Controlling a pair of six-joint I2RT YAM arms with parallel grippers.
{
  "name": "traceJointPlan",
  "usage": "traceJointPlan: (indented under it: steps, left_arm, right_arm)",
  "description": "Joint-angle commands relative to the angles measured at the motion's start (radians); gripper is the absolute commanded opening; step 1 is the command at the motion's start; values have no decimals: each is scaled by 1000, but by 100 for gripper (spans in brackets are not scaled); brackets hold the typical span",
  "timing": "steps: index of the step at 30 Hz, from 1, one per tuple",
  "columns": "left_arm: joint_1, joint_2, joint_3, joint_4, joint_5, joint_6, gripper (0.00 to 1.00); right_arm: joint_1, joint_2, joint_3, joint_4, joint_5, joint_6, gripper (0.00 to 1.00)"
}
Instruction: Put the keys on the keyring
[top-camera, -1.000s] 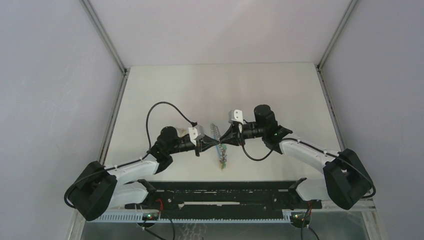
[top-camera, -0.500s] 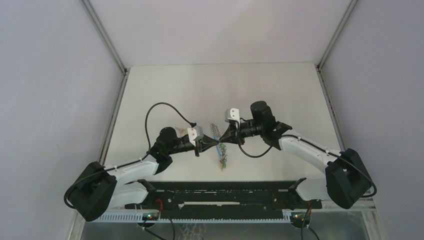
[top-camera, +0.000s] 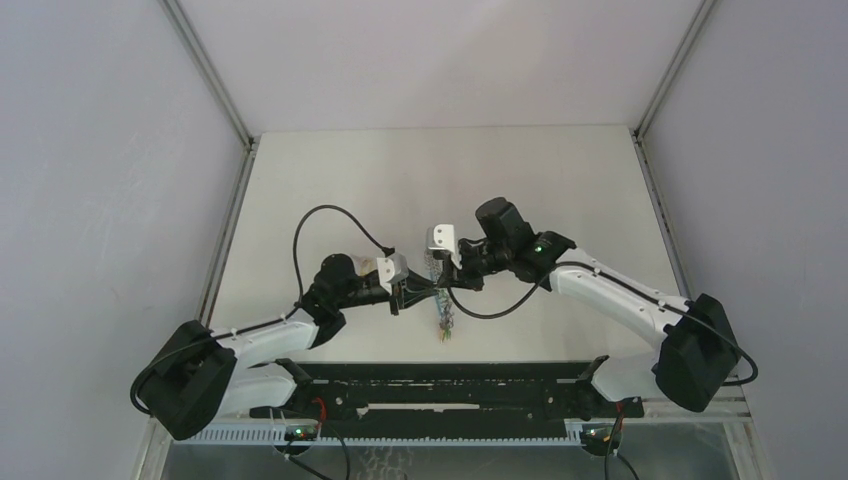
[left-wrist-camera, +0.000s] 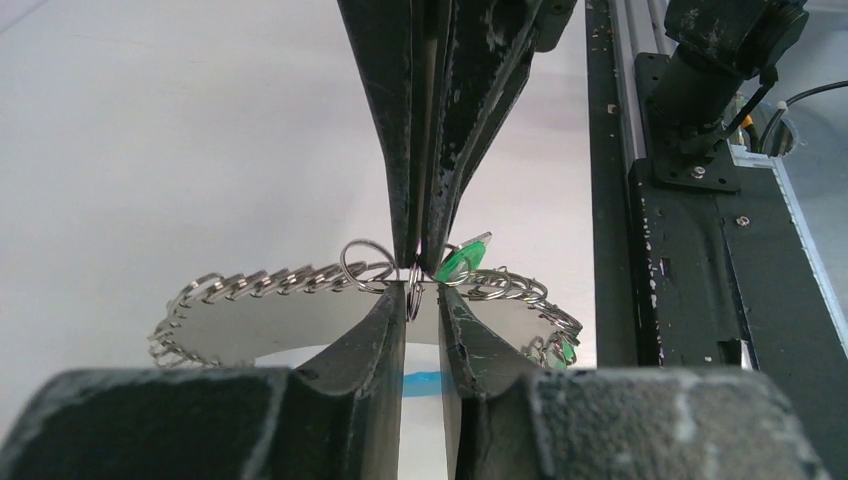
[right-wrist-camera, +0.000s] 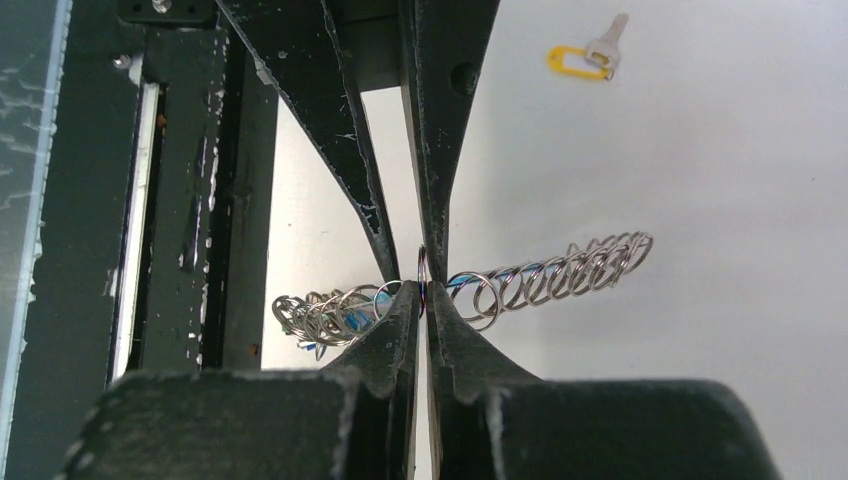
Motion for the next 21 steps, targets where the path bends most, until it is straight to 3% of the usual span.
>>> traceJointPlan:
  steps: [1,6,13,19,21]
  left_arm:
    - [4,-3,20,36,27,19,22]
    - [4,3,24,35,43,17,21]
    - [2,34,39,36,74,12,0]
    - [2,17,24,37,40,23,0]
    - [2,3,19,35,24,25,0]
  right_arm:
    - [39,22,81,-69,82,-52,0]
    - [59,41,115,-106,95,-66,0]
    - [77,55,134,-108,82,-74,0]
    - [60,21,119,-108,94,-68,0]
    - [40,-17,90,-92,84,-57,5]
